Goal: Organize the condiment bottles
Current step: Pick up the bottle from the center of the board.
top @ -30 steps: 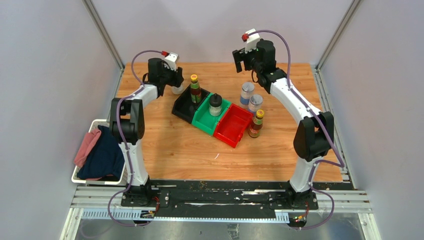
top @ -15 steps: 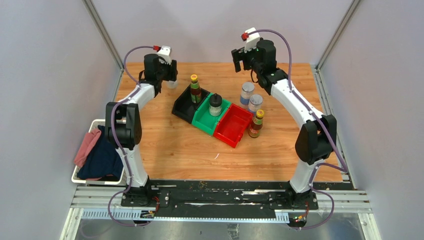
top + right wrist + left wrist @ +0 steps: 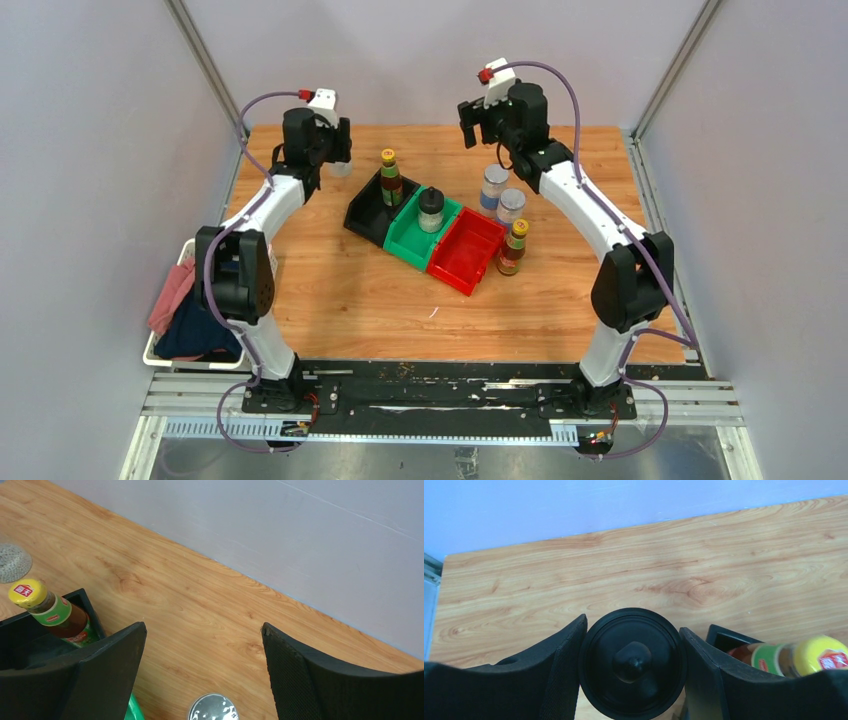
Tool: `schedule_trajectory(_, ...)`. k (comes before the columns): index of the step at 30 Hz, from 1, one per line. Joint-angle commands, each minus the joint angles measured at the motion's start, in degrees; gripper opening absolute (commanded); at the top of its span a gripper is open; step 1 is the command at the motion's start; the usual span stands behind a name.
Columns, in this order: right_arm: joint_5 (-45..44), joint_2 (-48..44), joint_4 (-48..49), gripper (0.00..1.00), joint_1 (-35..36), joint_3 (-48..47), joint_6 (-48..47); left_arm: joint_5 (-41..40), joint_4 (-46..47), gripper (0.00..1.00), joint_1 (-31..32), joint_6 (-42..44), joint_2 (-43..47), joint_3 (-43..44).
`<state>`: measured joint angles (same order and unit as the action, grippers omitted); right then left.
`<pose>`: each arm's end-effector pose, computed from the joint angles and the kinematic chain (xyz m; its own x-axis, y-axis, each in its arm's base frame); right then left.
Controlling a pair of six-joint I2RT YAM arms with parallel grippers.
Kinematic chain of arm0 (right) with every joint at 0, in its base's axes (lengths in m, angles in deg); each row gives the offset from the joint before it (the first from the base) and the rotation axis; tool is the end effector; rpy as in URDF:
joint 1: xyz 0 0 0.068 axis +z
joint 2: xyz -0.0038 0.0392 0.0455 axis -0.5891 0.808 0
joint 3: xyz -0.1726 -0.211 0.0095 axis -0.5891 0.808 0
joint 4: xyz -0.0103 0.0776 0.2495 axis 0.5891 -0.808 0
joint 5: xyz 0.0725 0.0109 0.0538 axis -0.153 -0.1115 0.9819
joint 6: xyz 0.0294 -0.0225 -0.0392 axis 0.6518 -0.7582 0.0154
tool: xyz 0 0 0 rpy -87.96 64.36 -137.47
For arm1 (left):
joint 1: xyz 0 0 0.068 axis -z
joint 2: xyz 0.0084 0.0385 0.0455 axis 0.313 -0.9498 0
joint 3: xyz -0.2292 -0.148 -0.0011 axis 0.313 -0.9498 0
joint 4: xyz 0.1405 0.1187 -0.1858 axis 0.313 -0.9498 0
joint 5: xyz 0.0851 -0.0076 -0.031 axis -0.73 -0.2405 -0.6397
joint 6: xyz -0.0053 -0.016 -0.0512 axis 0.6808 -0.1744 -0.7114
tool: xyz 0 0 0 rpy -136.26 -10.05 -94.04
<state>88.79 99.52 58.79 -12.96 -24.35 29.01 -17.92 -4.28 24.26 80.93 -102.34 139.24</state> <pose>0.3972 0.1720 0.3894 -0.0285 -0.1538 -0.9877 -0.4552 0.8817 -0.1241 0.4251 -0.0476 0.2924 -0.2978 0.0494 -0.9534 0.1816 0.9834 -0.0058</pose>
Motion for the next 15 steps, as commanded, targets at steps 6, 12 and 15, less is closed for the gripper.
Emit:
schedule_trajectory(6,1.1,-3.8,0.9,0.89,2.3,2.6,2.3,-4.2,-3.3,0.00,3.0,0.5,10.6,-4.7)
schedule_trajectory(12,1.2,-5.1,1.5,0.89,2.8,4.2,2.7,-7.6,-6.3,0.00,4.4,1.4,16.6,-8.0)
schedule_trajectory(15,1.1,-6.3,1.7,0.89,3.0,5.2,2.7,-9.0,-9.5,0.00,5.5,2.7,19.2,-8.9)
